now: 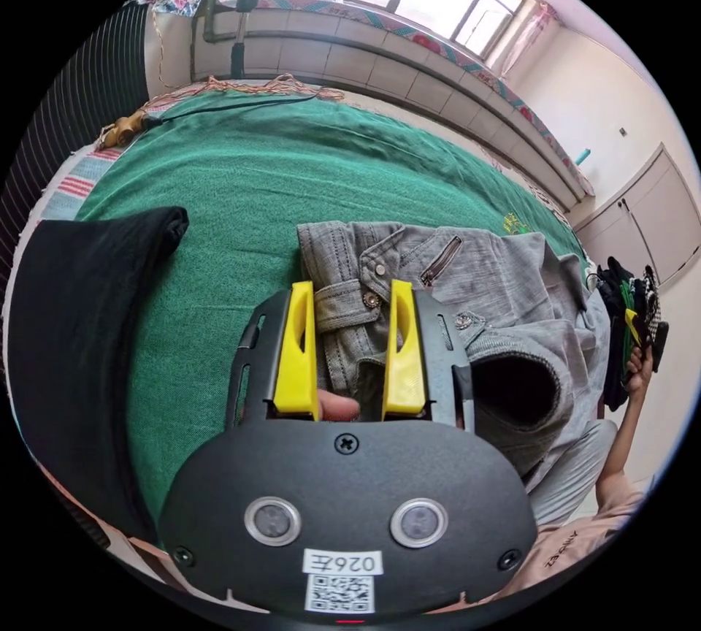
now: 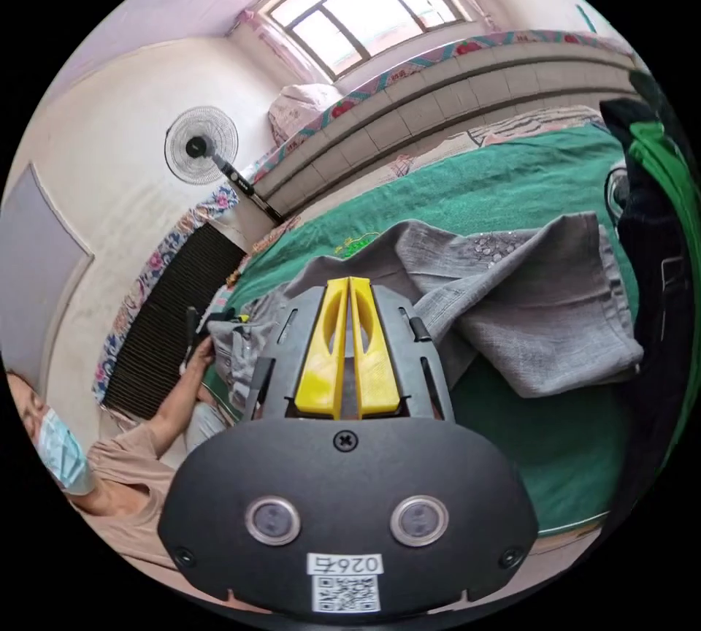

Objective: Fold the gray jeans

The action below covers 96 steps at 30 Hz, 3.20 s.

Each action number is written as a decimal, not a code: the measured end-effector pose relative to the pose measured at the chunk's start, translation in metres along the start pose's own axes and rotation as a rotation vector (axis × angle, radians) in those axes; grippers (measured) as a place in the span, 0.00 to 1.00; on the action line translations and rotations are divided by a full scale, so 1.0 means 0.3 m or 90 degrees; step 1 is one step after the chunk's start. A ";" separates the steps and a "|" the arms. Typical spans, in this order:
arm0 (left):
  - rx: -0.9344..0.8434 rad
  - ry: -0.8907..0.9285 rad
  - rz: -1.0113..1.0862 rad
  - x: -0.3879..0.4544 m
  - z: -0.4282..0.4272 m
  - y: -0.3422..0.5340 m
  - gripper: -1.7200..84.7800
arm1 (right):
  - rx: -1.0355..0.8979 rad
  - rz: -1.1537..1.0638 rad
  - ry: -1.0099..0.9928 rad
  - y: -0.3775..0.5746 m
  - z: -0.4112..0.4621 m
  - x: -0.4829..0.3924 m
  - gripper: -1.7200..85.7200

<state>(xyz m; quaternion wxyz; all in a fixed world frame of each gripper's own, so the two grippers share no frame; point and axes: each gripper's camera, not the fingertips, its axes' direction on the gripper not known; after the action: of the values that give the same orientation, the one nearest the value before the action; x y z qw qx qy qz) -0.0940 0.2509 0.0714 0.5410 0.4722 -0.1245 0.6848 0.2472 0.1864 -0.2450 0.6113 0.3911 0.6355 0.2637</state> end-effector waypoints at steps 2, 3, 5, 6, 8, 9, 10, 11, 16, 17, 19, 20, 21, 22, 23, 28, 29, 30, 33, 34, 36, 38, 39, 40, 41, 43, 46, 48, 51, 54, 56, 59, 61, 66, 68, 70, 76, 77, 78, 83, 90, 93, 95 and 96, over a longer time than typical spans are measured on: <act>-0.004 0.057 0.008 -0.019 0.003 0.014 0.11 | 0.002 0.038 -0.011 -0.010 -0.013 0.030 0.01; -0.013 0.094 0.000 -0.027 0.011 0.015 0.09 | 0.003 0.061 -0.011 -0.017 -0.019 0.045 0.01; -0.016 0.122 -0.031 -0.046 0.009 0.027 0.08 | -0.001 0.081 -0.023 -0.032 -0.021 0.058 0.01; -0.015 0.118 -0.028 -0.044 0.005 0.031 0.08 | -0.008 0.088 -0.037 -0.045 -0.017 0.059 0.01; -0.001 0.111 -0.014 -0.032 -0.031 0.043 0.08 | -0.024 0.087 -0.041 -0.067 -0.001 0.046 0.01; 0.006 0.114 -0.011 -0.030 -0.047 0.046 0.08 | -0.045 0.082 -0.030 -0.086 0.019 0.029 0.01; 0.025 0.128 -0.008 -0.031 -0.080 0.053 0.08 | -0.058 0.075 -0.020 -0.096 0.032 0.018 0.01; 0.045 0.149 -0.009 -0.035 -0.113 0.063 0.07 | -0.092 0.061 0.016 -0.117 0.068 -0.006 0.01; 0.137 0.168 -0.036 -0.082 -0.278 0.126 0.07 | -0.408 -0.055 0.320 -0.138 0.370 -0.065 0.01; 0.164 0.168 -0.044 -0.104 -0.327 0.144 0.07 | -0.461 -0.088 0.339 -0.112 0.423 -0.077 0.01; 0.201 0.181 -0.060 -0.143 -0.388 0.169 0.07 | -0.507 -0.113 0.318 -0.105 0.427 -0.116 0.01; 0.220 0.183 -0.072 -0.165 -0.418 0.184 0.07 | -0.542 -0.141 0.289 -0.078 0.428 -0.141 0.01; 0.227 0.180 -0.078 -0.174 -0.432 0.191 0.07 | -0.576 -0.169 0.247 -0.042 0.426 -0.165 0.01; 0.236 0.164 -0.090 -0.186 -0.451 0.203 0.07 | -0.594 -0.188 0.219 -0.021 0.424 -0.179 0.01; 0.240 0.142 -0.101 -0.194 -0.465 0.213 0.07 | -0.613 -0.242 0.157 0.021 0.410 -0.212 0.01; 0.201 0.096 -0.121 -0.196 -0.435 0.216 0.07 | -0.426 -0.310 0.097 -0.021 0.282 -0.299 0.01; 0.197 0.092 -0.121 -0.188 -0.424 0.216 0.07 | -0.324 -0.262 0.107 -0.072 0.230 -0.276 0.01; 0.193 0.087 -0.120 -0.182 -0.419 0.216 0.07 | -0.216 -0.189 0.125 -0.125 0.177 -0.233 0.01; 0.179 0.061 -0.107 -0.154 -0.405 0.209 0.07 | -0.033 -0.028 0.234 -0.227 0.125 -0.121 0.01; 0.177 0.056 -0.102 -0.148 -0.406 0.208 0.07 | -0.015 -0.019 0.269 -0.244 0.135 -0.105 0.01; 0.176 0.054 -0.096 -0.144 -0.409 0.205 0.07 | -0.038 0.012 0.431 -0.312 0.243 -0.017 0.02; 0.173 0.052 -0.095 -0.144 -0.407 0.203 0.07 | -0.081 0.031 0.513 -0.339 0.346 0.062 0.04; 0.171 0.051 -0.097 -0.145 -0.406 0.202 0.07 | -0.095 0.043 0.528 -0.347 0.408 0.115 0.05; 0.167 0.049 -0.099 -0.146 -0.401 0.199 0.07 | -0.101 0.052 0.529 -0.350 0.437 0.142 0.05; 0.164 0.047 -0.100 -0.145 -0.396 0.195 0.07 | -0.104 0.070 0.525 -0.356 0.488 0.196 0.06; 0.157 0.036 -0.095 -0.137 -0.387 0.185 0.07 | -0.097 0.099 0.516 -0.362 0.552 0.273 0.07; 0.137 0.009 -0.076 -0.114 -0.369 0.162 0.07 | -0.093 0.148 0.478 -0.363 0.652 0.397 0.10; 0.126 -0.001 -0.067 -0.105 -0.357 0.149 0.07 | -0.122 0.172 0.464 -0.332 0.760 0.476 0.10; 0.119 0.002 -0.062 -0.101 -0.349 0.136 0.07 | -0.108 0.114 0.521 -0.274 0.844 0.443 0.06; 0.142 0.025 -0.062 -0.094 -0.388 0.144 0.07 | -0.163 0.042 0.533 -0.242 0.906 0.385 0.01; 0.196 0.070 -0.070 -0.092 -0.470 0.167 0.07 | -0.156 -0.035 0.590 -0.222 0.902 0.297 0.01; 0.250 0.111 -0.067 -0.082 -0.562 0.196 0.07 | -0.050 -0.139 0.671 -0.176 0.814 0.099 0.01; 0.259 0.098 -0.061 -0.059 -0.590 0.200 0.07 | 0.027 -0.168 0.698 -0.156 0.735 -0.007 0.01; 0.242 0.016 -0.038 0.041 -0.584 0.163 0.07 | 0.096 -0.172 0.684 -0.185 0.634 -0.071 0.01; 0.253 -0.015 -0.022 0.088 -0.557 0.141 0.08 | 0.095 -0.148 0.678 -0.229 0.666 -0.001 0.02; 0.258 -0.022 -0.013 0.103 -0.524 0.126 0.08 | 0.053 -0.107 0.691 -0.293 0.745 0.121 0.05; 0.281 -0.004 -0.141 0.006 -0.566 0.164 0.04 | -0.034 -0.049 0.740 -0.264 0.865 0.314 0.05; 0.309 0.018 -0.150 0.006 -0.601 0.183 0.03 | -0.039 -0.074 0.722 -0.217 0.865 0.301 0.04; 0.317 0.031 -0.147 0.014 -0.613 0.187 0.02 | -0.052 -0.103 0.698 -0.166 0.869 0.285 0.03; 0.233 0.112 0.014 0.258 -0.586 0.106 0.01 | -0.142 -0.207 0.511 0.041 0.883 0.204 0.01; 0.162 -0.016 0.150 0.599 -0.569 0.088 0.01 | -0.223 -0.257 0.350 0.217 0.759 0.090 0.01; 0.165 -0.072 0.141 0.664 -0.610 0.119 0.01 | -0.257 -0.272 0.322 0.254 0.692 0.069 0.01; 0.171 -0.082 0.134 0.697 -0.637 0.146 0.02 | -0.271 -0.278 0.297 0.276 0.653 0.053 0.01; 0.173 -0.083 0.133 0.704 -0.644 0.152 0.03 | -0.278 -0.283 0.275 0.292 0.627 0.040 0.01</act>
<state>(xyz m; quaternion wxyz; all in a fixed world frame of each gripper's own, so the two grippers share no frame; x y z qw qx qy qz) -0.2256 0.4967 0.1510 0.3887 0.5688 -0.1139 0.7158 0.4482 0.2179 -0.2018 0.5747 0.0393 0.7477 0.3303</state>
